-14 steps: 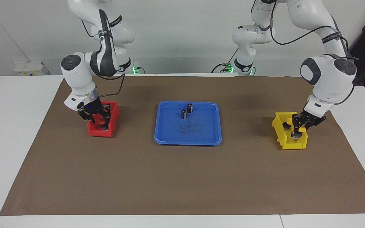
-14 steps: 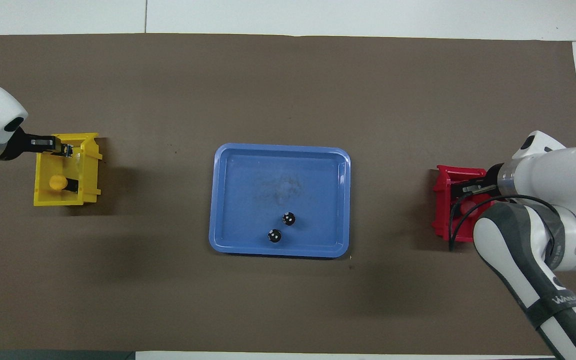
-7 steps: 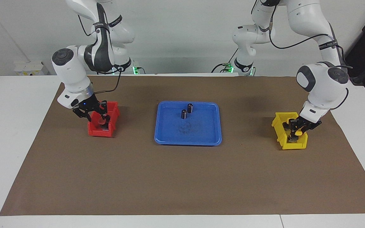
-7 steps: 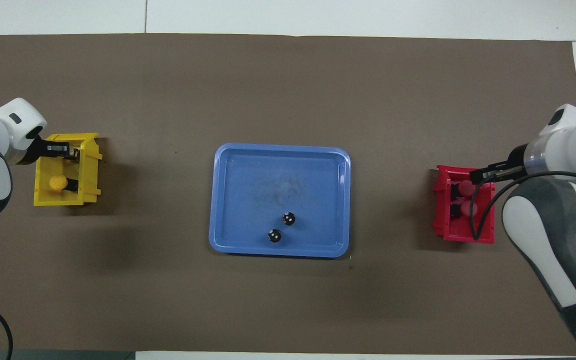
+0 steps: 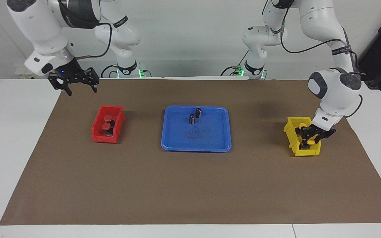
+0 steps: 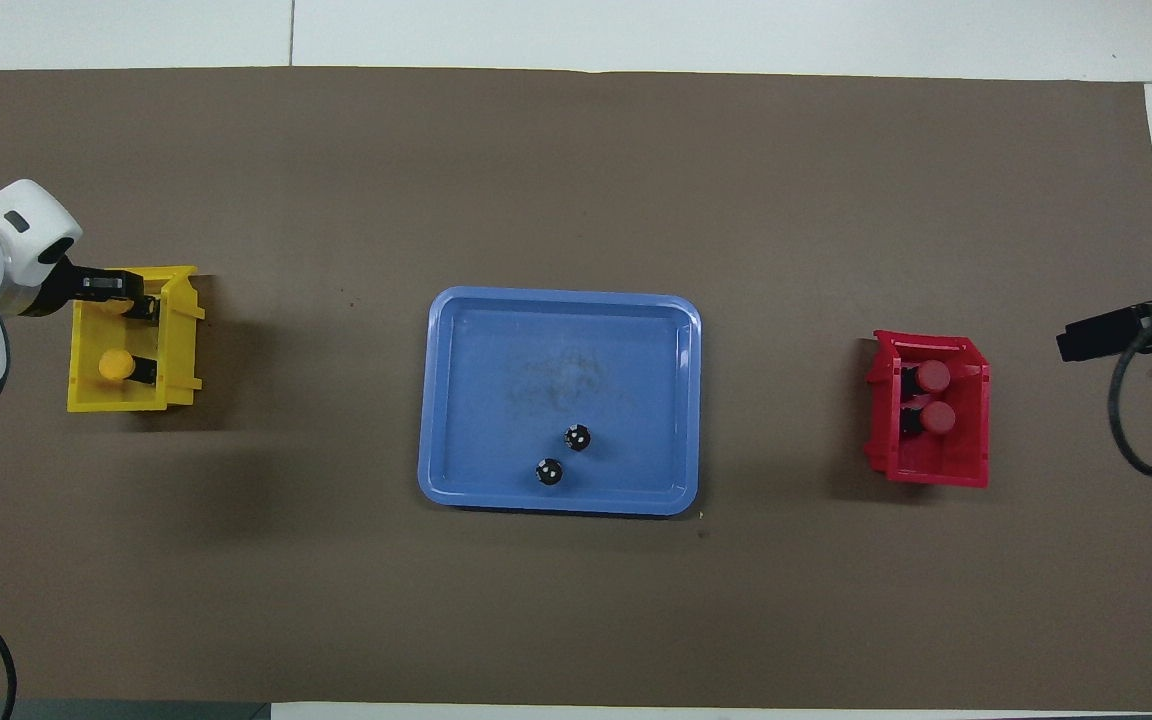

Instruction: Sort red and yellow buttons by color

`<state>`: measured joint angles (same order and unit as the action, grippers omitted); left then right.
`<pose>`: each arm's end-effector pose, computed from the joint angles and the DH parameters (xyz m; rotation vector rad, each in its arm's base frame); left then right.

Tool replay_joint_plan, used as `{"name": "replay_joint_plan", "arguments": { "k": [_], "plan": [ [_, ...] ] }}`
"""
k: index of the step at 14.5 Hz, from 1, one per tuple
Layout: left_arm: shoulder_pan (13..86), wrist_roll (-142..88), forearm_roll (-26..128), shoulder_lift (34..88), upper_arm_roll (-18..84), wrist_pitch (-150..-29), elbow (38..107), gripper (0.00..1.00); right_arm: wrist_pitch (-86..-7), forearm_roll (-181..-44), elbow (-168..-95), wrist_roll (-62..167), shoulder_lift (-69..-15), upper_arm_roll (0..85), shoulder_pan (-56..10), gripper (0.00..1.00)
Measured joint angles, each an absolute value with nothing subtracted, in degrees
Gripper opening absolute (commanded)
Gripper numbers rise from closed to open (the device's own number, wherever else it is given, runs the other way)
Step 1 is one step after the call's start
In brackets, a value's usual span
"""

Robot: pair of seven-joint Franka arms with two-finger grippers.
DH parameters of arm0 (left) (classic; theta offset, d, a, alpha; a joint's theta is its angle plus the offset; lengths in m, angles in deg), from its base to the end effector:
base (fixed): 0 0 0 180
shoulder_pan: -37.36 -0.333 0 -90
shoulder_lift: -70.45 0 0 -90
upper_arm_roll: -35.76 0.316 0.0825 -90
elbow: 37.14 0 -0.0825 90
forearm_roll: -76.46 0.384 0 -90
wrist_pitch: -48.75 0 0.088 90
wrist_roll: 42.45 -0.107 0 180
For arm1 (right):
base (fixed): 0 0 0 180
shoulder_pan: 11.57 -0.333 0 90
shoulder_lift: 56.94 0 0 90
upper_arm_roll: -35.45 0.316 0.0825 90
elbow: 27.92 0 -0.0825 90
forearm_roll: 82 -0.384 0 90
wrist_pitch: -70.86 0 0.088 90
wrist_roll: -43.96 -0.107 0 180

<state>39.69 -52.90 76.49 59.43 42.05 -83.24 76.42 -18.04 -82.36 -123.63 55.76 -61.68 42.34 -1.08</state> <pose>0.6041 0.0396 0.3833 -3.0927 0.1811 -0.1967 0.5249 -0.0297 0.6203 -3.1318 -0.2236 0.0579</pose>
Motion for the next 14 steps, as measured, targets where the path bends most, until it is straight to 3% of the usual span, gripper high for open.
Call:
{"name": "replay_joint_plan", "arguments": {
  "k": [7, 14],
  "plan": [
    [45.2, -50.1, 76.5, 64.9, 41.0, -53.3, 60.6, 1.0, -17.1, -82.4, -121.6, 52.2, -58.9, 42.5, -0.7, 1.0],
    [45.4, -49.9, 76.5, 74.7, 40.9, -42.1, 59.5, 1.0, -16.6, -82.3, -121.1, 52.1, -58.9, 42.4, -0.7, 1.0]
  ]
}}
